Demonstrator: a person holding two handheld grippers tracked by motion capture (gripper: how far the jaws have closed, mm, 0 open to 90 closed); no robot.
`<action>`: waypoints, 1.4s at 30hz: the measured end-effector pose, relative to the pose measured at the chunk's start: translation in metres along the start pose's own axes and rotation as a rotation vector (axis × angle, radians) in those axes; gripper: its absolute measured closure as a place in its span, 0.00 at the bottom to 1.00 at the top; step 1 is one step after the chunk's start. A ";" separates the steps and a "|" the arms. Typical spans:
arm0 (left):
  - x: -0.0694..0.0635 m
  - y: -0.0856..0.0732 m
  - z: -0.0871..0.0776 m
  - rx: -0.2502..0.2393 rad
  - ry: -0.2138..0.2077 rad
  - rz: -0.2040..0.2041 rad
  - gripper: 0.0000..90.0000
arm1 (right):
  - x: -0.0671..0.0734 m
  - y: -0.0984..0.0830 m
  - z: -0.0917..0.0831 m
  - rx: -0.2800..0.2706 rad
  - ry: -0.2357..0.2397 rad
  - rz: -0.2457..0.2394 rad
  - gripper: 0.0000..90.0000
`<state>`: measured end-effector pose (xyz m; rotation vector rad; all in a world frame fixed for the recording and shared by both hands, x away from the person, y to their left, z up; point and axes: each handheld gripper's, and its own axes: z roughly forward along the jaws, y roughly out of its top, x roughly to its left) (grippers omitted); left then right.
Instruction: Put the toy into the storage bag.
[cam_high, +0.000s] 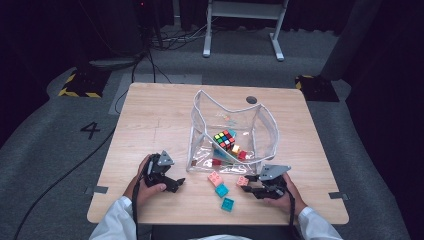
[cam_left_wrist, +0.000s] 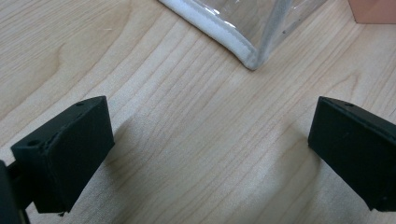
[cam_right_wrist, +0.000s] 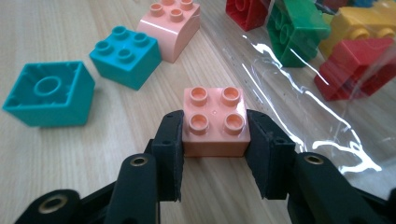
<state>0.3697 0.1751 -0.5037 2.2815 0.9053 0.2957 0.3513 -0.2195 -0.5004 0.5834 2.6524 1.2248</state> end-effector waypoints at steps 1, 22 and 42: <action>0.000 0.000 0.000 0.000 0.000 0.000 0.00 | -0.002 -0.002 -0.002 -0.004 0.000 -0.019 0.66; 0.000 0.000 0.000 0.000 0.000 0.000 0.00 | -0.063 -0.028 -0.084 -0.070 -0.217 0.099 0.66; 0.000 0.000 0.000 0.000 -0.004 0.000 0.00 | -0.116 0.034 -0.128 -0.167 -0.343 0.127 0.66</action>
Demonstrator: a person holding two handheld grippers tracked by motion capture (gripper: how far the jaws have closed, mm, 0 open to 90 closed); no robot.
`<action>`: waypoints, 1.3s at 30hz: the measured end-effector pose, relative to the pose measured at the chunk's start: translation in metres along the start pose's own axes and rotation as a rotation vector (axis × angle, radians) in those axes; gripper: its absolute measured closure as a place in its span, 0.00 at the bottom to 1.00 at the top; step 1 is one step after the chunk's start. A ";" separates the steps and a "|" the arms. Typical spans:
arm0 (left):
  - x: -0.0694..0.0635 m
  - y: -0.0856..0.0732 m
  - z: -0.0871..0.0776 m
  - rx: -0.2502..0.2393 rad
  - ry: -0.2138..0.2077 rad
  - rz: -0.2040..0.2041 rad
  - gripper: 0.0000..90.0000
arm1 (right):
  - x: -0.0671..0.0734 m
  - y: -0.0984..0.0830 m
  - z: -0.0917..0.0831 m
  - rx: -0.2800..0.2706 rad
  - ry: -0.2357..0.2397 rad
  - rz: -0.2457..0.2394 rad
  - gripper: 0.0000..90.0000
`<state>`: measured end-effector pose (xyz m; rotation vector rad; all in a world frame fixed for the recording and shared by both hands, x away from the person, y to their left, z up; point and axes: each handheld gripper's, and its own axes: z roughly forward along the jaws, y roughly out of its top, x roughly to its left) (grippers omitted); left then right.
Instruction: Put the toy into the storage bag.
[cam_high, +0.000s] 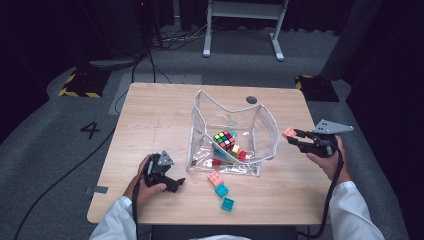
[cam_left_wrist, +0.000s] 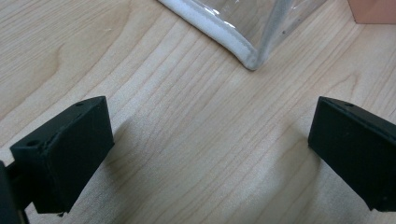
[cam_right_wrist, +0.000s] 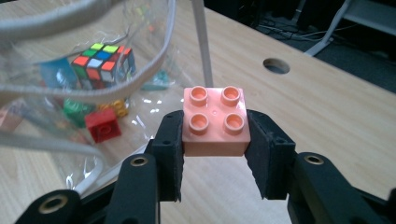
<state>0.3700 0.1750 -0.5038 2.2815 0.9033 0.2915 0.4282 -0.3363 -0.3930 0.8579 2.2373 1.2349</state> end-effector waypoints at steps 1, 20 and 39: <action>0.000 0.000 0.000 0.000 0.000 0.000 0.00 | 0.000 0.003 0.000 0.000 -0.001 -0.004 0.66; 0.000 0.000 0.000 0.000 0.000 0.000 0.00 | 0.003 0.071 -0.003 -0.052 -0.005 -0.063 0.66; 0.000 0.000 0.000 0.000 0.000 0.001 0.00 | 0.051 0.103 0.029 -0.061 0.175 -0.156 0.66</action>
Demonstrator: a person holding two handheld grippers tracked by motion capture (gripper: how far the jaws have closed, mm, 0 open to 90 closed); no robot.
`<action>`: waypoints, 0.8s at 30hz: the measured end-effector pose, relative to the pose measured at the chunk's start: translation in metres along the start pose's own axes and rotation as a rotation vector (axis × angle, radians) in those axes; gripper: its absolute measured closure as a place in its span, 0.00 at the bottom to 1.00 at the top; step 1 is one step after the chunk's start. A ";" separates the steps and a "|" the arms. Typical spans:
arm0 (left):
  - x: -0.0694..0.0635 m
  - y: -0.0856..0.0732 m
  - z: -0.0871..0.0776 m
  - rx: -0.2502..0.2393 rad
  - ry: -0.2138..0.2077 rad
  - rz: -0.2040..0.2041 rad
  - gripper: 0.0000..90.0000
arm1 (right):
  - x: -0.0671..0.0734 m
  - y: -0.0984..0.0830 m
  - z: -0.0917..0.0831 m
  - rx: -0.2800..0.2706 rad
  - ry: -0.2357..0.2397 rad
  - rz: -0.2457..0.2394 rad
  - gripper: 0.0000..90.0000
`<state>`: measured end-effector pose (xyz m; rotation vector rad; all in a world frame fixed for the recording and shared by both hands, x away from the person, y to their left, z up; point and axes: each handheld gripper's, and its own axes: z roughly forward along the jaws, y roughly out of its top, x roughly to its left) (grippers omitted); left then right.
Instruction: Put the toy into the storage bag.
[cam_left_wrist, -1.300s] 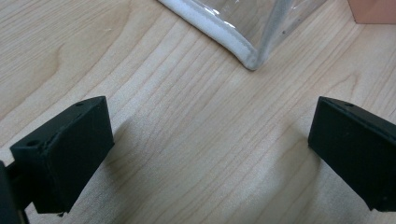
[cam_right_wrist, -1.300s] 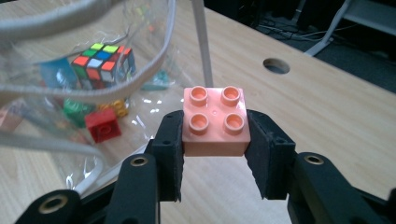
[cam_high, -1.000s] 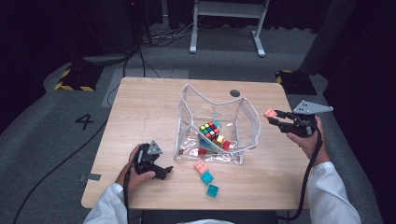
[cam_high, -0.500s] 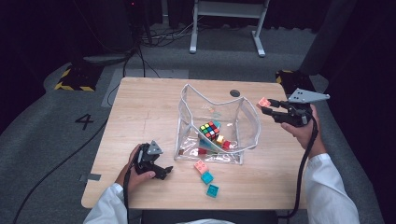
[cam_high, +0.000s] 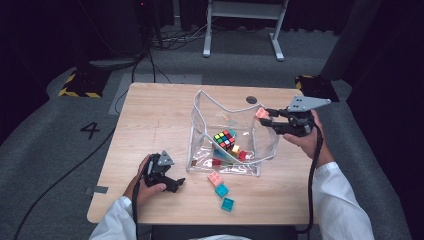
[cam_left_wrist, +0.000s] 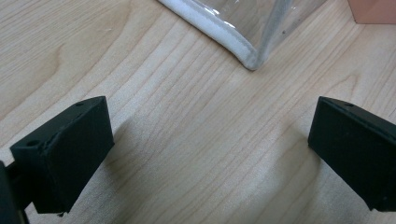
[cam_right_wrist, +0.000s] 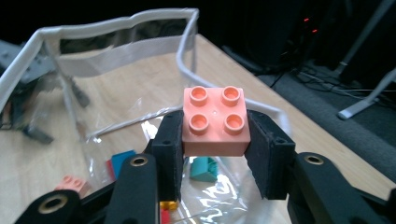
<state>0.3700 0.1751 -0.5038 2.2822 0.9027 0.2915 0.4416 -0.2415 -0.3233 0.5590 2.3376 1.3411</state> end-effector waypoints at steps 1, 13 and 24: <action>0.000 0.000 0.000 0.000 0.000 0.000 0.00 | 0.002 0.001 0.003 0.012 0.009 -0.005 0.66; 0.000 0.000 0.000 0.000 0.000 0.000 0.00 | 0.019 0.014 0.038 0.165 0.095 -0.132 0.66; 0.000 0.000 0.000 0.000 0.000 0.000 0.00 | 0.024 0.021 0.066 0.346 0.106 -0.179 0.66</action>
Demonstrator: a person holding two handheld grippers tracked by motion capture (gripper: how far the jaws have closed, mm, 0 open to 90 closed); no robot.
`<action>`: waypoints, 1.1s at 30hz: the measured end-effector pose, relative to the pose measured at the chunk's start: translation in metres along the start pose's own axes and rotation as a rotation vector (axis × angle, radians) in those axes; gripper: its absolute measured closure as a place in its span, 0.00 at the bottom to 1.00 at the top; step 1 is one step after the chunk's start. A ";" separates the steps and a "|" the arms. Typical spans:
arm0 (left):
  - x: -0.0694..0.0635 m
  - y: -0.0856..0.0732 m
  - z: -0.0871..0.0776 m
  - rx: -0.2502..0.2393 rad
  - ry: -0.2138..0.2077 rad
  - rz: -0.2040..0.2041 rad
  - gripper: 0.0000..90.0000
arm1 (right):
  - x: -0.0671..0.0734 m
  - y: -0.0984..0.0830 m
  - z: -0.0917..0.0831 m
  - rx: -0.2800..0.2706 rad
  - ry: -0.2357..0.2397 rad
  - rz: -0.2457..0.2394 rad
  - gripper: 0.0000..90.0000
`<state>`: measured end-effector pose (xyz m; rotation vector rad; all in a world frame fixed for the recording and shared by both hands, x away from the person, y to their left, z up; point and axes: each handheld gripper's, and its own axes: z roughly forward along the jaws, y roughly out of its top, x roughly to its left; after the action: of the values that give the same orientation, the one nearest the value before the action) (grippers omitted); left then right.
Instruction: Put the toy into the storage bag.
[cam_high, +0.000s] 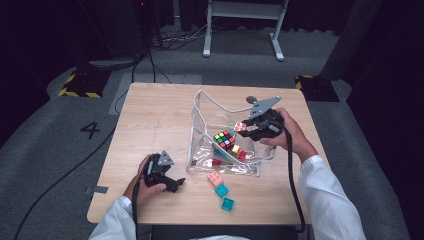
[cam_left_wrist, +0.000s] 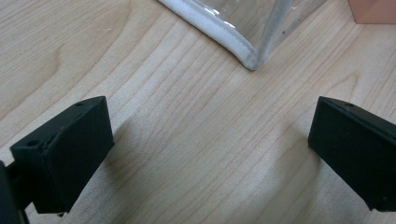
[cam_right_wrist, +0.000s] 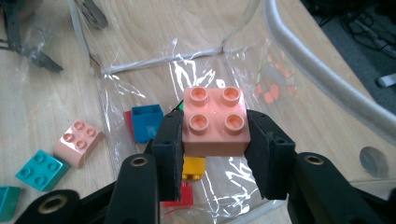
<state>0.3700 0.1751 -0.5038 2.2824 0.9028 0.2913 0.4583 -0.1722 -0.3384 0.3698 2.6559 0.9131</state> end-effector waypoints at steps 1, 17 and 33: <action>0.000 0.000 0.000 0.000 0.000 0.000 0.00 | -0.002 0.000 0.002 0.016 0.003 -0.014 0.66; 0.000 0.000 0.000 0.000 0.000 0.000 0.00 | -0.011 -0.021 -0.006 0.229 -0.071 -0.026 0.66; 0.000 0.000 0.000 0.000 0.000 0.000 0.00 | -0.006 -0.026 -0.018 0.242 -0.089 -0.052 0.62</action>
<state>0.3700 0.1751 -0.5038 2.2823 0.9028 0.2912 0.4531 -0.2042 -0.3403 0.3851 2.6846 0.5478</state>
